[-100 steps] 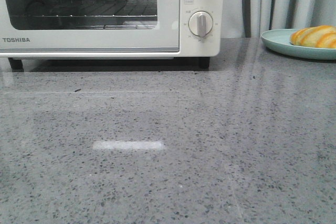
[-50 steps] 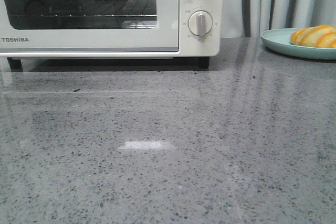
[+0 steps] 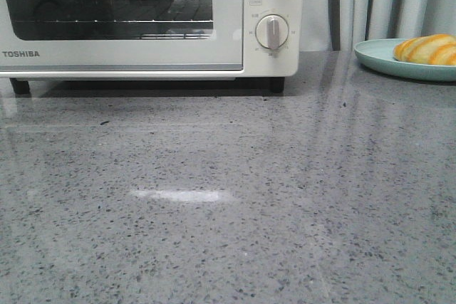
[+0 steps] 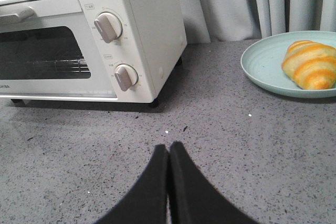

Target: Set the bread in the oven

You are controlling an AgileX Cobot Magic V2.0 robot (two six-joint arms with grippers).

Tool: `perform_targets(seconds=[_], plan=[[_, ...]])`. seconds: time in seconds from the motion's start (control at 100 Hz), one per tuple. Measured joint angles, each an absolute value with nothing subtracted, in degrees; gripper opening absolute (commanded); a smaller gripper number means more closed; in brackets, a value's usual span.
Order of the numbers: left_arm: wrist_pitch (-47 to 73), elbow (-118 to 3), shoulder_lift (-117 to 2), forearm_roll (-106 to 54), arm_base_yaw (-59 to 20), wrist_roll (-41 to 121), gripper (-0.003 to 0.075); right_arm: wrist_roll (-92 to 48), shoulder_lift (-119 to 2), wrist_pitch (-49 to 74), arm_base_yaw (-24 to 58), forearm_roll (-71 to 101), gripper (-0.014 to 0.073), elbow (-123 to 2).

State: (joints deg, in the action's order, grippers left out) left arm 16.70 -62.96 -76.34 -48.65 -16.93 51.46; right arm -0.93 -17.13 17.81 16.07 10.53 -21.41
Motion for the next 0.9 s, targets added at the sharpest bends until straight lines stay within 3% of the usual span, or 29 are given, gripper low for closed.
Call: perform_targets(seconds=[0.42,0.73,0.9], plan=[[32.1,-62.7,-74.3,-43.8,-16.9,49.6,-0.0022,-0.9,-17.1,15.8,16.1,10.4,-0.0069,-21.4],[43.9,-49.3,-68.7,-40.2,-17.5,47.4,-0.0022,-0.9,-17.1,9.0,16.1,10.4,-0.0069,-21.4],[42.8,-43.8,-69.1,-37.7,-17.5,47.4,-0.0022,-0.9,-17.1,8.7,16.1,10.4,-0.0069,-21.4]])
